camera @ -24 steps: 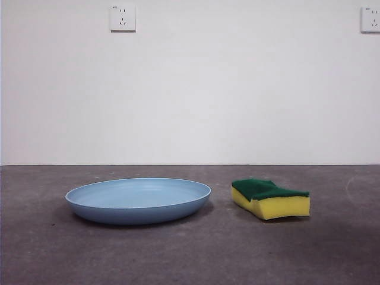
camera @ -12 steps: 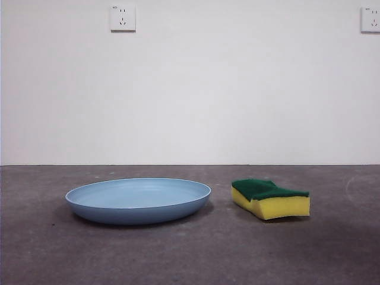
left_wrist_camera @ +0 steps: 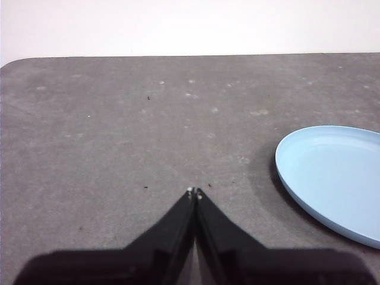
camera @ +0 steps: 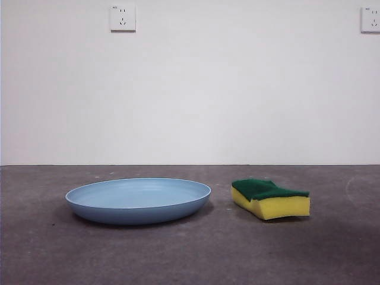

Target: Pick up the plate,pick up the cloth,clean the plate with the cloth

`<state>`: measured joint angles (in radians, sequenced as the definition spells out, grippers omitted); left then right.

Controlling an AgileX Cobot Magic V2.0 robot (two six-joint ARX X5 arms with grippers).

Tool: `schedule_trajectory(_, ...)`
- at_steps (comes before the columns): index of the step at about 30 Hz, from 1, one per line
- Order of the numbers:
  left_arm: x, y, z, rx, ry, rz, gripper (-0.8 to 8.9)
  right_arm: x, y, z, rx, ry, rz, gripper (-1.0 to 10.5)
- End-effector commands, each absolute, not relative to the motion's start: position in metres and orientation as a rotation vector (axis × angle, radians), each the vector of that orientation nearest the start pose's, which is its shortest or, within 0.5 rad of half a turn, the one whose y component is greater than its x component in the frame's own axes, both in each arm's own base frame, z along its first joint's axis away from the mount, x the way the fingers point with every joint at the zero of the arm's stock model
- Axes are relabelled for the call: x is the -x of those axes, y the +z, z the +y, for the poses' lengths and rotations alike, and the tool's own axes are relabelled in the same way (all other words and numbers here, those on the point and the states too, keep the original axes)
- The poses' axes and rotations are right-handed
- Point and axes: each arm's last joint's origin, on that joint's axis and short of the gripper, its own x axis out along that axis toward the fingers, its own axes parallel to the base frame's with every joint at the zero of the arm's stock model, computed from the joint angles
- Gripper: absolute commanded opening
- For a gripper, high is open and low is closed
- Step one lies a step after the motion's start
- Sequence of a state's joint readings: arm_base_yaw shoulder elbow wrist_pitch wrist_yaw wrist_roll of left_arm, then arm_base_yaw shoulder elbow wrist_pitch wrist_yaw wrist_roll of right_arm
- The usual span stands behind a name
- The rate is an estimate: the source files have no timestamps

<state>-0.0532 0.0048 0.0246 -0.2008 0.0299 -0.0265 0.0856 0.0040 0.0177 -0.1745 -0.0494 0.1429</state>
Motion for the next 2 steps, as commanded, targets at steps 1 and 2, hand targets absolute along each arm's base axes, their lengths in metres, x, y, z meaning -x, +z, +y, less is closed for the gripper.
schedule_trajectory(1, -0.0952, 0.1477, -0.0056, 0.028, -0.076, 0.194, -0.03, -0.0954, 0.1482, 0.0097, -0.148, 0.12, 0.186, 0.0)
schedule_trajectory(2, -0.0952, 0.1477, -0.0056, 0.028, -0.076, 0.194, -0.03, -0.0954, 0.1482, 0.0097, -0.148, 0.12, 0.186, 0.0)
